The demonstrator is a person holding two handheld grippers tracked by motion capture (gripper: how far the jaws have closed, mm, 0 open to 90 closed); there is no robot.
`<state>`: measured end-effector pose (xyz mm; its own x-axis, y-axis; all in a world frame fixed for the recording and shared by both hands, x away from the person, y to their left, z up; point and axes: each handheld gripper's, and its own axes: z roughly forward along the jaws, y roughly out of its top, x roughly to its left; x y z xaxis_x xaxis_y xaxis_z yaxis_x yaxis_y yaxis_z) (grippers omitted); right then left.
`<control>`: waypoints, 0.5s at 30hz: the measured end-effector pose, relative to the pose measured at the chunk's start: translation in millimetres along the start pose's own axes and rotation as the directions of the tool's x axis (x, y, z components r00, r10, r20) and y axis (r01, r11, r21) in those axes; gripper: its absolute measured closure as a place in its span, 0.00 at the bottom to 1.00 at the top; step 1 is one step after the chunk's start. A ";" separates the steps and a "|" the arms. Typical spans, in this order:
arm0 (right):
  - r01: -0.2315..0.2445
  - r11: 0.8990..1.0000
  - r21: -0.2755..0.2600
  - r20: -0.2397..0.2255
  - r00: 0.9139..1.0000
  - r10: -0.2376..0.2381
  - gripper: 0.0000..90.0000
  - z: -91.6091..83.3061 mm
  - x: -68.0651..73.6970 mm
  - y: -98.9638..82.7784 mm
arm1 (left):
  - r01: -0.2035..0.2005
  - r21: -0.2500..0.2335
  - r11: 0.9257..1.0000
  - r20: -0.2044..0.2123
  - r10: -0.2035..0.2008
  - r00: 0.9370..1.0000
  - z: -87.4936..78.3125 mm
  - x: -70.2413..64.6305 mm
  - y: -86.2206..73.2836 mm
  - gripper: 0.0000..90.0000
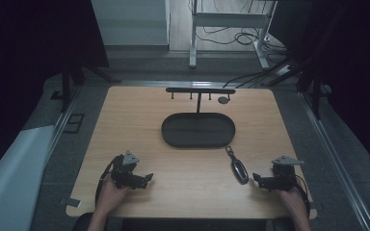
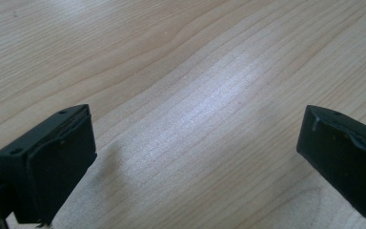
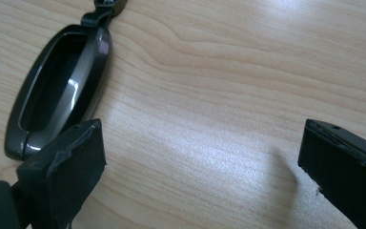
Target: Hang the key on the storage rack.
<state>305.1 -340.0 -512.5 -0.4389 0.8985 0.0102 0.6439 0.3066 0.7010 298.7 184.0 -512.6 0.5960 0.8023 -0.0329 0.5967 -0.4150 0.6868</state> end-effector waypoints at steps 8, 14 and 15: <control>-0.013 1.000 -0.001 -0.007 1.000 0.013 0.00 0.2 4.1 0.1 | -0.012 0.013 1.000 -0.005 0.012 1.000 1.1 -0.8 -1.0 0.00; -0.033 0.999 0.004 -0.036 0.999 0.033 0.00 -0.5 6.0 -0.7 | -0.014 0.020 1.000 0.002 0.014 1.000 1.8 -1.2 -1.0 0.00; -0.035 0.999 0.002 -0.037 0.999 0.035 0.00 -0.7 6.1 -0.7 | -0.014 0.020 1.000 0.002 0.014 1.000 1.8 -1.2 -1.0 0.00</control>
<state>301.6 -335.0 -512.4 -0.4389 0.8964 0.0612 0.6600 0.2755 0.6989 298.3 182.8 -514.6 0.6054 0.7955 -0.0246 0.5987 -0.4348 0.6727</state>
